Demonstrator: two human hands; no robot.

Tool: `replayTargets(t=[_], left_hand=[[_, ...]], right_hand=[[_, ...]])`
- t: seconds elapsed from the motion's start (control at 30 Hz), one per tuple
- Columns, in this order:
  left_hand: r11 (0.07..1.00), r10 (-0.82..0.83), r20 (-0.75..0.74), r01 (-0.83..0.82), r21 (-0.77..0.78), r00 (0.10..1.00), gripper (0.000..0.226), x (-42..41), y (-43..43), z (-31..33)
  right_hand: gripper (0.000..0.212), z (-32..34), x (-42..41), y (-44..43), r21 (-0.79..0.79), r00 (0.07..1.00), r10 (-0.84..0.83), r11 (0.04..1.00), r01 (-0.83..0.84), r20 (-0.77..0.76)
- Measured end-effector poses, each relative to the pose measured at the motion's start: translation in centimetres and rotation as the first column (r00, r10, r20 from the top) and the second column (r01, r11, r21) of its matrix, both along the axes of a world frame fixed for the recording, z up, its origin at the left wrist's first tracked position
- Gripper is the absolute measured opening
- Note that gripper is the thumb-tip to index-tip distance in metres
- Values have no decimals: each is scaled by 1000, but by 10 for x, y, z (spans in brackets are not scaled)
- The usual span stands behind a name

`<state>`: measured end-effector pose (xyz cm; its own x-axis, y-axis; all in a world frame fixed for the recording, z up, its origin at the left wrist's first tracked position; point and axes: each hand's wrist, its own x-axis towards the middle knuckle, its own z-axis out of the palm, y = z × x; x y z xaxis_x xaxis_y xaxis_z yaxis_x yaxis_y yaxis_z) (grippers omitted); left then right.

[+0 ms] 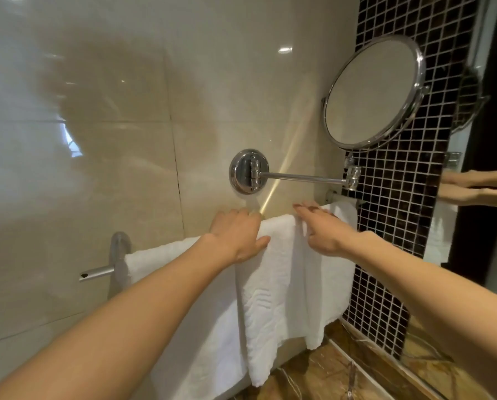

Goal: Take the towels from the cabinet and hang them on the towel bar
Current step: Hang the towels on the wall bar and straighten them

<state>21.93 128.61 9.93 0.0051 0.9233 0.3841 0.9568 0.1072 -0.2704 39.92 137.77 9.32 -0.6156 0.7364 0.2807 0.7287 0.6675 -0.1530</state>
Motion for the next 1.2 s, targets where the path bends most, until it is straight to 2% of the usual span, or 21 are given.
replayTargets(t=[0.07, 0.23, 0.5, 0.7, 0.87, 0.93, 1.07, 1.13, 1.2], left_hand=[[1000, -29, -6, 29, -12, 1000, 46, 10, 13, -2], [999, -30, -8, 30, 22, 1000, 44, 33, 45, -8], [998, -52, 31, 50, 45, 998, 47, 65, 83, -6], [999, -31, 162, 28, 20, 986, 39, 69, 97, -4], [993, 4, 292, 29, -111, 956, 44, 65, 103, 2], [996, -10, 266, 34, -86, 964, 42, 65, 101, 3], [987, -110, 66, 101, 125, 992, 37, 69, 92, -2], [982, -132, 51, 123, 145, 990, 35, 70, 92, -2], [983, -132, 62, 123, 136, 989, 31, 69, 95, -2]], right_hand=[[72, -1, 11, 9, -24, 999, -41, 999, 42, 29], [84, -9, 23, 29, -58, 992, -100, 993, 104, 71], [66, -8, 28, 41, 53, 997, -66, 997, 63, 39], [64, -5, 27, 50, 77, 993, -84, 994, 78, 84], [58, -3, 22, 62, 79, 990, -94, 993, 86, 108], [57, -3, 20, 62, 88, 992, -90, 993, 83, 90], [63, -13, 21, 56, 251, 997, -62, 967, 51, 38], [62, -17, 23, 57, 279, 999, -46, 960, 38, 24], [57, -17, 24, 60, 235, 999, -40, 971, 35, 17]])
